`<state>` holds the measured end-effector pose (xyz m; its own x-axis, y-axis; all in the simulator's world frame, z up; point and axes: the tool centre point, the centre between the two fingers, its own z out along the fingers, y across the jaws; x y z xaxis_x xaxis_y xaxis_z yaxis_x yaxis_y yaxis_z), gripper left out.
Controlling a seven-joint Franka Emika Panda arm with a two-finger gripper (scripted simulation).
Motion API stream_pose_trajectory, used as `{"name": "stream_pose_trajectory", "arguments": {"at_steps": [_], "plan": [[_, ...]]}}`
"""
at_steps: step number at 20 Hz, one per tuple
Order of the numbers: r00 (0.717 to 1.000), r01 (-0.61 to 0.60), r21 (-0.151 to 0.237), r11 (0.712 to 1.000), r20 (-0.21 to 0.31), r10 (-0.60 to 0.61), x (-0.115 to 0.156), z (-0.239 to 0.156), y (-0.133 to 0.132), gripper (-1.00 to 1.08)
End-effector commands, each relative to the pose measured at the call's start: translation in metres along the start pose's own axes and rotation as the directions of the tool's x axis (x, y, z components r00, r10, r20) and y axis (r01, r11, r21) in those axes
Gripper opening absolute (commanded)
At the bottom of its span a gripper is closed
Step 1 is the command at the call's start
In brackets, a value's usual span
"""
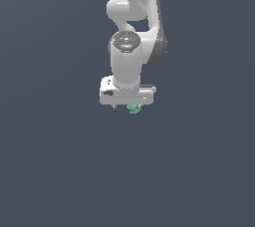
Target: Pick up the object and move it to a goal position.
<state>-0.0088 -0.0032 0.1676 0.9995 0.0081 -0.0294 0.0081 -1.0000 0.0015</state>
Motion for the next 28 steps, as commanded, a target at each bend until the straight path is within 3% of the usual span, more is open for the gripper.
{"name": "stream_pose_trajectory", "arguments": {"at_steps": [1,11,19,28], "plan": [[1.0,0.0,0.0,1.0,0.0,0.0,0.0,0.0,0.0,1.0],[1.0,0.006,-0.022,1.0,0.004,-0.006,-0.003,0.003,0.028,1.0],[0.999,0.047,-0.02,0.999,0.002,-0.047,-0.009,0.01,0.021,1.0],[0.975,0.223,-0.016,0.975,-0.006,-0.223,-0.037,0.037,-0.001,1.0]]}}
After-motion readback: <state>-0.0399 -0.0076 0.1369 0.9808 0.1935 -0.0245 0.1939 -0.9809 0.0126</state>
